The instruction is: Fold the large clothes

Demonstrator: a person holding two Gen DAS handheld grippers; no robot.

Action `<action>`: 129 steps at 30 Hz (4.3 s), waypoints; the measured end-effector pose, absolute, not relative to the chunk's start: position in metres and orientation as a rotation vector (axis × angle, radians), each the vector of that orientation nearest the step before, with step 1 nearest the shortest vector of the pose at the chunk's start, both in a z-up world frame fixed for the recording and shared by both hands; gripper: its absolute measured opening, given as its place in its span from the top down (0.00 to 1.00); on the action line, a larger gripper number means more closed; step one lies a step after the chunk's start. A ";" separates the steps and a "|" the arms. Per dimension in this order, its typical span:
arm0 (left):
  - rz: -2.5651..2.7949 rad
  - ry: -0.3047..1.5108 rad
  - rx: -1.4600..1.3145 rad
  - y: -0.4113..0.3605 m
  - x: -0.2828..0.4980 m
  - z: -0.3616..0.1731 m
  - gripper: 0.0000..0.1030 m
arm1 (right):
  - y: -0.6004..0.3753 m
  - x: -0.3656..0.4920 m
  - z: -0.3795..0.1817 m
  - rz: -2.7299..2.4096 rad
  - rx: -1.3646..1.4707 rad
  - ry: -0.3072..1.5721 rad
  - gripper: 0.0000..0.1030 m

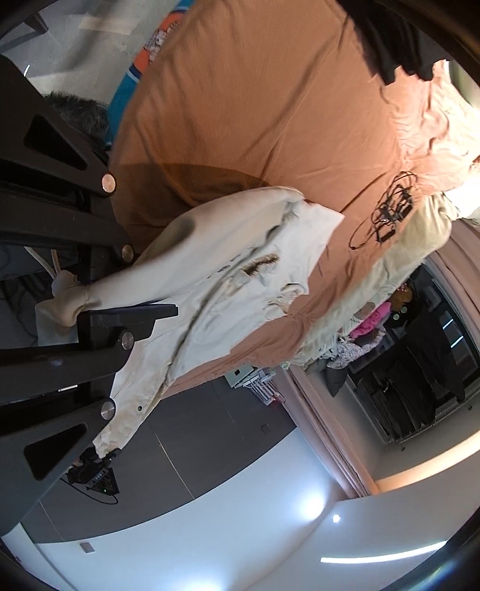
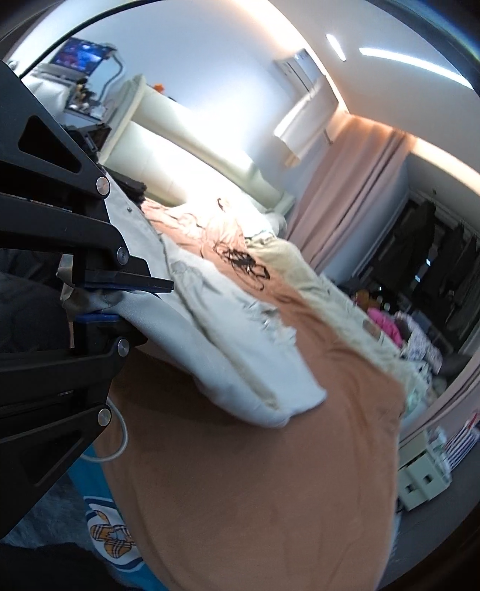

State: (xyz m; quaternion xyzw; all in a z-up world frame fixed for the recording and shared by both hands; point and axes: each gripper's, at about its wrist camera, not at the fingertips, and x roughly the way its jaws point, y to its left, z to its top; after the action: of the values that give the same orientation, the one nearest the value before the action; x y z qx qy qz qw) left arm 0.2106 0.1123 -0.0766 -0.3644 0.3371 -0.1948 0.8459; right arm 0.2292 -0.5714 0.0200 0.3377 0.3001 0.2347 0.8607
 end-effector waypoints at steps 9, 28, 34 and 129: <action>-0.409 0.646 -0.754 0.133 0.158 -0.036 0.91 | -0.552 0.182 0.058 0.535 0.656 0.607 0.91; -0.395 0.555 -0.678 0.129 0.259 0.057 0.91 | -0.542 0.241 0.137 0.486 0.538 0.498 0.91; -0.365 0.568 -0.646 0.122 0.323 0.075 0.91 | -0.541 0.304 0.148 0.407 0.510 0.490 0.91; -0.121 1.174 -0.202 0.016 0.638 -0.167 0.94 | -0.383 0.612 -0.099 0.062 0.007 1.101 0.96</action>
State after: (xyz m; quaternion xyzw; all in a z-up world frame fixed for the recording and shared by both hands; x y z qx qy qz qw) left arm 0.6378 0.0158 -0.1673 -0.0953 0.5525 -0.0569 0.8261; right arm 0.6123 -0.3826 -0.0993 0.0035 0.5229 0.0296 0.8519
